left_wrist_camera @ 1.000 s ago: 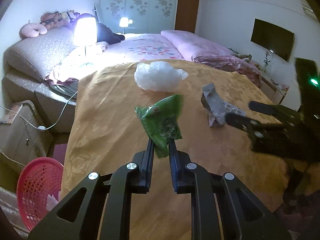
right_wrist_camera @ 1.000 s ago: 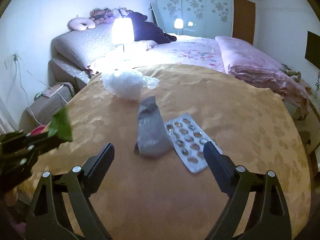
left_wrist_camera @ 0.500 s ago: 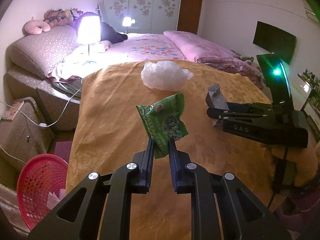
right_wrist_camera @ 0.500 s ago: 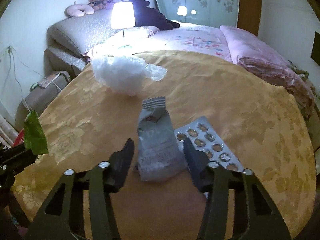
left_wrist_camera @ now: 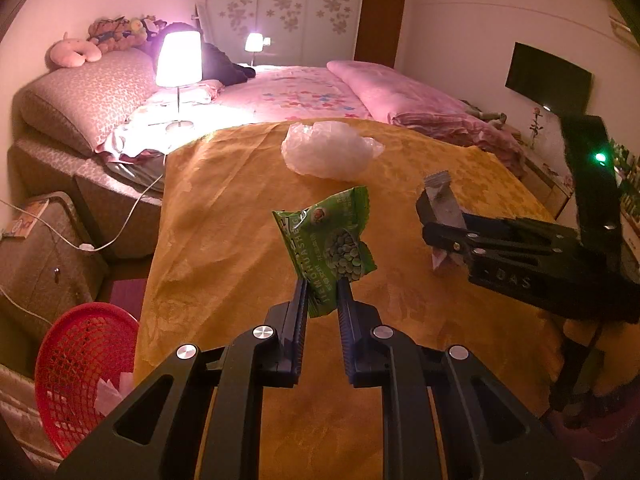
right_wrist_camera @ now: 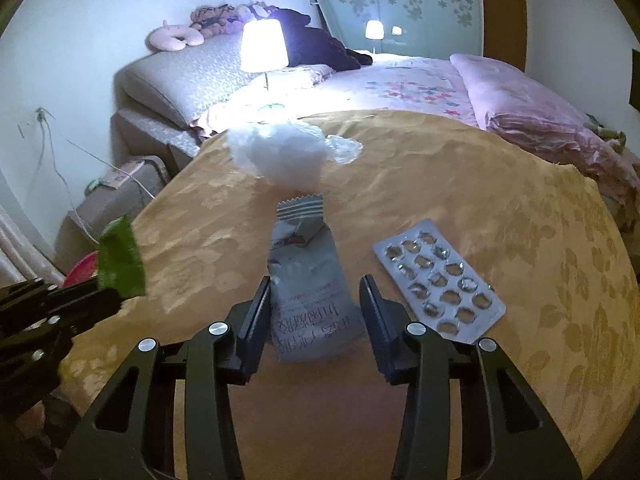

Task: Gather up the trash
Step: 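Carry the green wrapper and grey foil packet over the pink basket with both tools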

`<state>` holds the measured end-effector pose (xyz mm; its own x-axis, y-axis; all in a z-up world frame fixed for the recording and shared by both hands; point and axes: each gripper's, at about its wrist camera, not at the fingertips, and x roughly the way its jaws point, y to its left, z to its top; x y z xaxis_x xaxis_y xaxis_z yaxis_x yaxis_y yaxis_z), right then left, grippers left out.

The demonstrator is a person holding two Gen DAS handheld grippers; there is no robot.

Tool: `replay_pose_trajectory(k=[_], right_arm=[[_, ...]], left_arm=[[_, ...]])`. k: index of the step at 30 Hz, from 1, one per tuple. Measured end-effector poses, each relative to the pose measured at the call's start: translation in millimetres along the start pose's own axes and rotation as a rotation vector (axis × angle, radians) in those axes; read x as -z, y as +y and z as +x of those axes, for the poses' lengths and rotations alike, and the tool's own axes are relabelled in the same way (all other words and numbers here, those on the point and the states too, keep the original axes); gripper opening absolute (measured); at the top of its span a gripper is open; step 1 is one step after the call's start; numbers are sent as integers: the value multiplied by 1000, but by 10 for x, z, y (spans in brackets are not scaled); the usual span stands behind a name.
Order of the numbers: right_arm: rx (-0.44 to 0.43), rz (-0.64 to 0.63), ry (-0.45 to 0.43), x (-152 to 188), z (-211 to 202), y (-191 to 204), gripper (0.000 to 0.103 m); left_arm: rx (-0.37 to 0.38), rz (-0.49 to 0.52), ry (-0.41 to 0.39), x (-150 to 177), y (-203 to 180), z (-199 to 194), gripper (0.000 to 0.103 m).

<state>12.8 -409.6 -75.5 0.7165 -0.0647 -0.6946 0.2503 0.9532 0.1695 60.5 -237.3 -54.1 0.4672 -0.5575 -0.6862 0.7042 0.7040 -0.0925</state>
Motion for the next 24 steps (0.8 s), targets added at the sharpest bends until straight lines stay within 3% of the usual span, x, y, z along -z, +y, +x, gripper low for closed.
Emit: replay_pose_trajectory(k=[24], right_arm=[[-131,-52,-4,66,-90,570,43]], left_arm=[[-118,-8,-31,59,355,-483,14]])
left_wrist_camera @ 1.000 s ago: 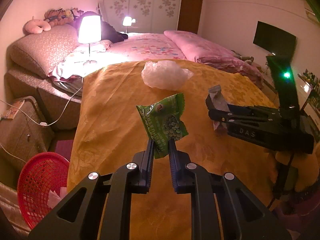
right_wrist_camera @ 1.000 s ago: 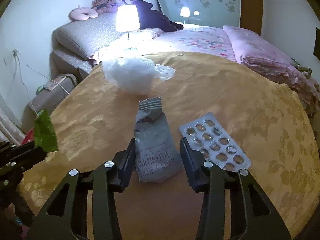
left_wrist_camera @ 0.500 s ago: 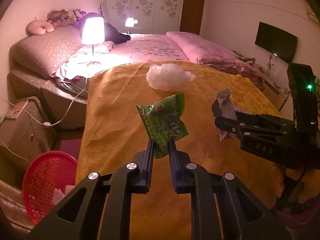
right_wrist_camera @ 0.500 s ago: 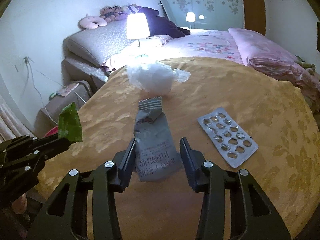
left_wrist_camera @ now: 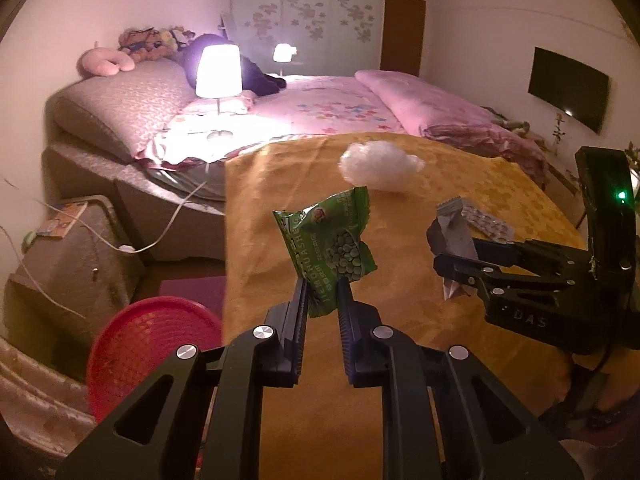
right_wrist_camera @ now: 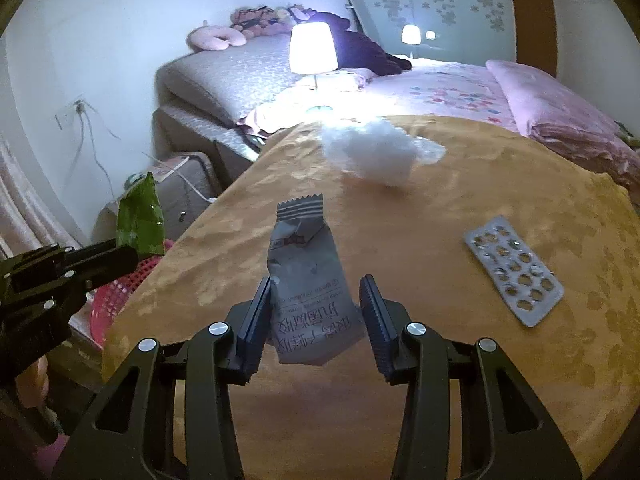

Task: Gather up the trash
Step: 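Carry the green wrapper and grey foil packet over the pink basket with both tools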

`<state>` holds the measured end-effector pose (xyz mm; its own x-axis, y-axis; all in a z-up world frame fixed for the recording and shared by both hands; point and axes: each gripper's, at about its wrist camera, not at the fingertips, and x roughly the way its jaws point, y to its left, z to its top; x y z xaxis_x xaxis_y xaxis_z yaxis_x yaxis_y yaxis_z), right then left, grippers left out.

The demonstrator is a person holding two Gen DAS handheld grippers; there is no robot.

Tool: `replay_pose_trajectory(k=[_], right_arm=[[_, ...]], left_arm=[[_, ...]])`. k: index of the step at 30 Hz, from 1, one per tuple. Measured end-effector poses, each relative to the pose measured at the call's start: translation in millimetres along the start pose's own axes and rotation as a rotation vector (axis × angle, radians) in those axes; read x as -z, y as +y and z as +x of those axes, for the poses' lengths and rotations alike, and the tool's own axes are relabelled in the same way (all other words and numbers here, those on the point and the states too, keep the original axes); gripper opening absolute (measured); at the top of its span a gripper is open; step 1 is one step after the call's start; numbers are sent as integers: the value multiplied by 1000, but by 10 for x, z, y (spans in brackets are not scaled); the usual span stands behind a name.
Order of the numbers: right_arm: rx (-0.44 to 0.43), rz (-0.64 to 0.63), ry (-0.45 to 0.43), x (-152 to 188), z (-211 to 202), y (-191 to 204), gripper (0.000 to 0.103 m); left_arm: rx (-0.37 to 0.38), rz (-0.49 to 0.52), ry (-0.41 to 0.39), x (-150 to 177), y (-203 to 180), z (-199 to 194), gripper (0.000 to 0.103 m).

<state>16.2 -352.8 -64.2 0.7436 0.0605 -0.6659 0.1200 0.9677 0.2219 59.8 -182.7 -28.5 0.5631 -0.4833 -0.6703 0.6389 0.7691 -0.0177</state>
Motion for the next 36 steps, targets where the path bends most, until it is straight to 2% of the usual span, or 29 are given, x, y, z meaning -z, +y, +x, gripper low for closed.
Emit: replay_pose_trajectory(k=[11,36], right_arm=[[-47,-53,14,-20,96,322,43],[-118,-167,62,-159,394,1029,43]], left_arm=[[-91,-52,6,149,446,-182,14],[-173,-189,60,326,1056,-99,14]])
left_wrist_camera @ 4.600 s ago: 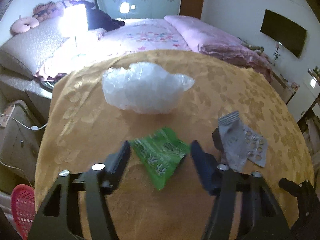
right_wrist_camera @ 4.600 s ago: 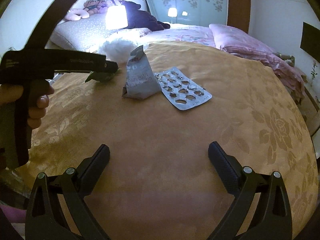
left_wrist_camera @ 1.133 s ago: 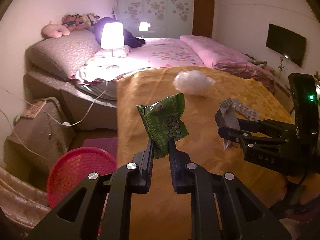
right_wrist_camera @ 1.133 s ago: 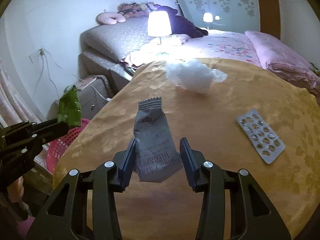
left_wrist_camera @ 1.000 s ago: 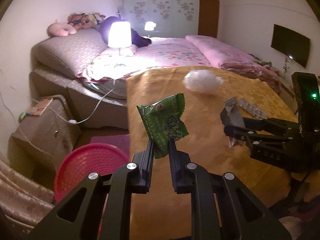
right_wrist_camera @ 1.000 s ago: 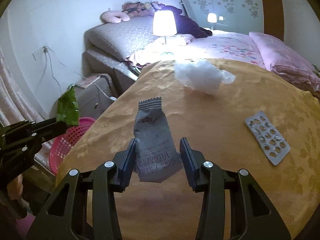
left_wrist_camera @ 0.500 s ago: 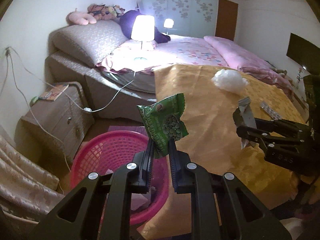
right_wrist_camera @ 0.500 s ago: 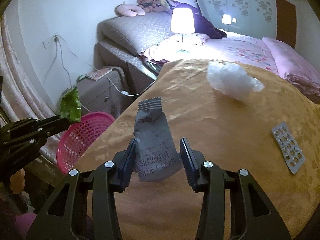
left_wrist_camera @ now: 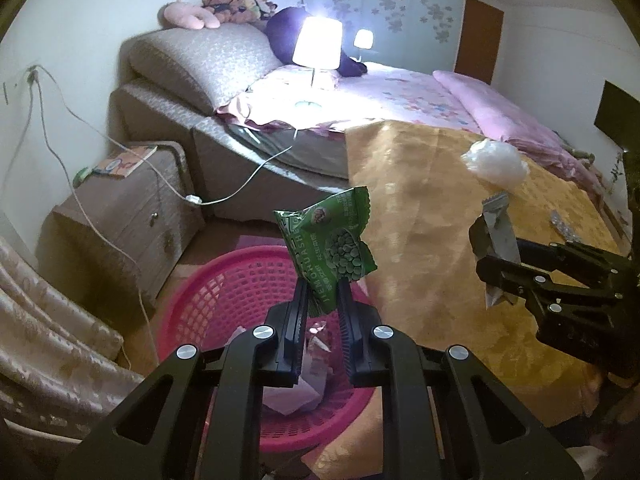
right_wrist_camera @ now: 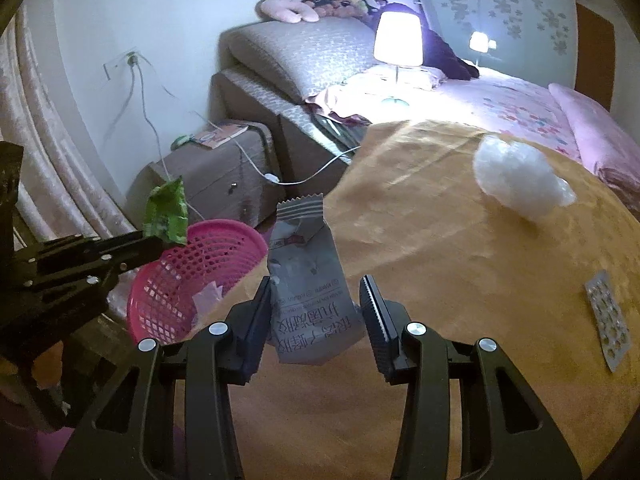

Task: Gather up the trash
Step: 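Carry the green wrapper and grey foil packet over the pink basket with both tools, then open both tools to drop the wrapper and packet into the basket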

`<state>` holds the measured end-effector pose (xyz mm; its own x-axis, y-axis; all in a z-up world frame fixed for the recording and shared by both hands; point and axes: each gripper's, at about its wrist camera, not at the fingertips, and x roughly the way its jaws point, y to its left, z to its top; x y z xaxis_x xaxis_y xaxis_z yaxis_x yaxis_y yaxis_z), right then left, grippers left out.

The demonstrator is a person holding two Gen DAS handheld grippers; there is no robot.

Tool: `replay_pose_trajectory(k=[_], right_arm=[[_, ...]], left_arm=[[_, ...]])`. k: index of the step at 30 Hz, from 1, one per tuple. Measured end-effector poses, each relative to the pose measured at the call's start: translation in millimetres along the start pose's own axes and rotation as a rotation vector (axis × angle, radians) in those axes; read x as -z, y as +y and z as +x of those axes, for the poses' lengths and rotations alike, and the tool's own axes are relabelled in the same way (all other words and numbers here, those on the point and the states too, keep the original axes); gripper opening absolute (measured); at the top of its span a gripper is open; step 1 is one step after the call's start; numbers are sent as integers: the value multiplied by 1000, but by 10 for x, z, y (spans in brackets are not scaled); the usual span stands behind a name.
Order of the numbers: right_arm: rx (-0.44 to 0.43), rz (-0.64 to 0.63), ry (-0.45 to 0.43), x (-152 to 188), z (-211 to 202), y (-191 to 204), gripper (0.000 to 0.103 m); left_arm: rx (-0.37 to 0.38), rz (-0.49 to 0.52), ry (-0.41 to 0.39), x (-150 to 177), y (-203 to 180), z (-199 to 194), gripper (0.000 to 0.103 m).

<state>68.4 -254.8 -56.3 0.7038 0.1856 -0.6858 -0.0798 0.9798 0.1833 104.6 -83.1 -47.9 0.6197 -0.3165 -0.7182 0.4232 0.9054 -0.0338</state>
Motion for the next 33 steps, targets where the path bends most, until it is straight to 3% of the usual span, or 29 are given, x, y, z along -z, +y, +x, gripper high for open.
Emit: replay_pose_trajectory(k=[12,24,28,33], right_arm=[[-88,-62,46,-193,341,392,43],[-121,-105,87,-233,567,650,43],[-123,-104,87,-223,567,645,44],[-129,-100,82,-208,541,638,57]], left_arm=[[-66,-55,49,40,291,165,14],[-94,-97,119,111,481,310,15],[-94,-107,120,108,507,321,23],[-94,-101,124,117,491,330,39]])
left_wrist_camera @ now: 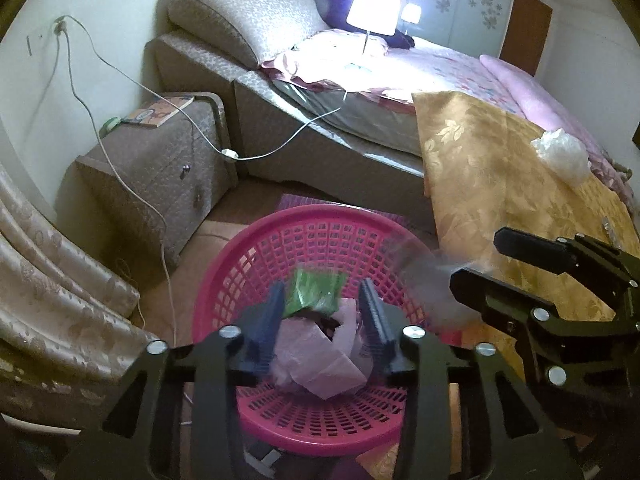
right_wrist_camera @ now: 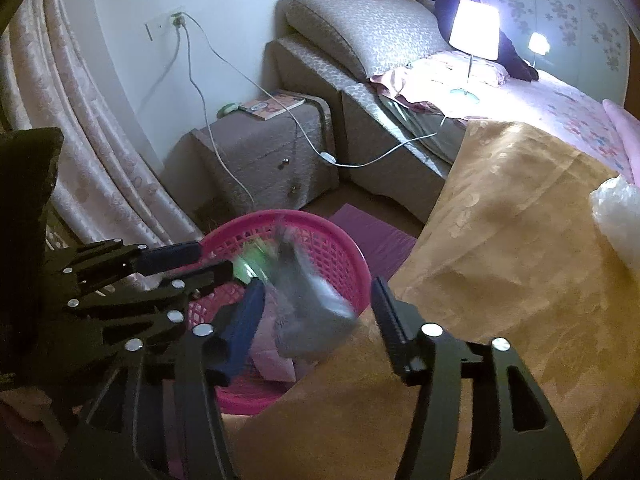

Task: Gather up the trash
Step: 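Open both tools to drop the wrapper and packet into the basket, then move both tools back over the bed toward the plastic wrap and blister pack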

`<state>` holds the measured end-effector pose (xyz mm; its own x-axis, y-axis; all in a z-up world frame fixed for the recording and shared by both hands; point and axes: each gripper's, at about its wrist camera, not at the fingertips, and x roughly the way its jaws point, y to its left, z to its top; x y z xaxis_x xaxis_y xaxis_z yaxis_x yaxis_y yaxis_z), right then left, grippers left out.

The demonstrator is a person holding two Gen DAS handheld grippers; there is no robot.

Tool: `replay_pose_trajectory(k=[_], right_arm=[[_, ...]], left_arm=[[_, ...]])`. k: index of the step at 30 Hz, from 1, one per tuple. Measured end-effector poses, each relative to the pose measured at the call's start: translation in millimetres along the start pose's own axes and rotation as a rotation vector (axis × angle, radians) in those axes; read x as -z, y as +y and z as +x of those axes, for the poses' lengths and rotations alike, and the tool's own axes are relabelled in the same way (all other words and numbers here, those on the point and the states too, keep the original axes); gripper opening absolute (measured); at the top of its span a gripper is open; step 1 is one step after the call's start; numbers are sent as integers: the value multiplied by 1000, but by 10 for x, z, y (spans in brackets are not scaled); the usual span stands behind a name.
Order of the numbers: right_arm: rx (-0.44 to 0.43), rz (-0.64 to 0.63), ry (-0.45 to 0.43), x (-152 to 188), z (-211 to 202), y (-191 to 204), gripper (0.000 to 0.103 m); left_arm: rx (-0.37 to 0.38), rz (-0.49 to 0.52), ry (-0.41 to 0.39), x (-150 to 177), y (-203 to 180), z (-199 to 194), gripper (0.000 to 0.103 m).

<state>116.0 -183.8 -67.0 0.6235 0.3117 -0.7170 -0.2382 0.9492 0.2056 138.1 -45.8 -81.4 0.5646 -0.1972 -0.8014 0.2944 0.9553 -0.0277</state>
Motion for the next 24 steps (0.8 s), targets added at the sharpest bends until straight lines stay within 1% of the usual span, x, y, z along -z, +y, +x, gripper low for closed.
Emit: replay_pose_trajectory(k=[9,14,17,19,24], right_arm=[[21,35,-21,68,-106,-120,58],[40,59,-33,149,-186,-209,58],[52,69,-44,202,-248,-259,58],[64,76,-55,246,-304,-301,59],[106,127,-81,434,-494,-543,61]], left_arm=[[-8,-25,-8,-16,37,-29,44],[-5,-24,-21,-20,8,-61,52],[1,-20,-33,-19,-35,-88,56],[10,-15,-42,-20,-77,-111,57],[42,11,-76,-9,-250,-206,64]])
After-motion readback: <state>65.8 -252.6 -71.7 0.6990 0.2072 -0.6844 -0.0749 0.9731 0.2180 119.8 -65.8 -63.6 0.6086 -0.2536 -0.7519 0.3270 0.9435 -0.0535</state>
